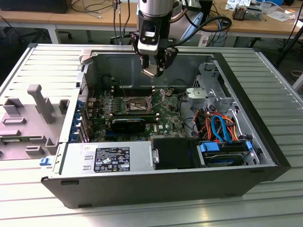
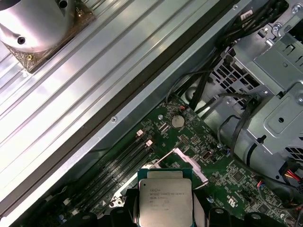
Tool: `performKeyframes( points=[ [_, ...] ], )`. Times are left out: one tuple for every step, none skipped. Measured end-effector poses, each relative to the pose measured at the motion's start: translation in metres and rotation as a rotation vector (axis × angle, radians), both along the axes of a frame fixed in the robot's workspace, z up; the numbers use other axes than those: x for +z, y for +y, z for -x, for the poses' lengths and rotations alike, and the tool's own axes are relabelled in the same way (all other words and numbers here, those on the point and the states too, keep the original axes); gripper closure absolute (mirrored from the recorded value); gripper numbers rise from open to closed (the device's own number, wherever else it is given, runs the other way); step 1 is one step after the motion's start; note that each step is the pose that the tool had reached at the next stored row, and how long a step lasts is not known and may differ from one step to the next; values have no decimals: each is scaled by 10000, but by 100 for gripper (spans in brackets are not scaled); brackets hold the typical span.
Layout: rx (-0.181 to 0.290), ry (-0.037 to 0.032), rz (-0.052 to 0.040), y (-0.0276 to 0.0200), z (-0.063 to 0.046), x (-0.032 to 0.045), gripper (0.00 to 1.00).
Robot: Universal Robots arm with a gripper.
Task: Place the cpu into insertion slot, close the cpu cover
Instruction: 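Close the cpu cover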
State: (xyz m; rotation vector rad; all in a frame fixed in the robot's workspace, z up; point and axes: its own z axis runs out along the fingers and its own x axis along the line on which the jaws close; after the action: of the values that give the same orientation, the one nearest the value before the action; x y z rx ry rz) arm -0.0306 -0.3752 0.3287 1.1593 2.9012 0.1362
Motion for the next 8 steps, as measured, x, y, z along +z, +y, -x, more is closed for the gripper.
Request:
performKeyframes(
  points=[
    [-15,0,0,0,0,0,45],
    [-24,0,0,0,0,0,45],
    [-39,0,0,0,0,-1,45],
    [-49,0,0,0,0,-1,45],
    [-66,0,0,0,0,-1,45],
    [-77,0,0,0,0,-1,45],
    [-93,0,1,0,0,-1,45],
    [-103,0,0,0,0,-2,45]
  ],
)
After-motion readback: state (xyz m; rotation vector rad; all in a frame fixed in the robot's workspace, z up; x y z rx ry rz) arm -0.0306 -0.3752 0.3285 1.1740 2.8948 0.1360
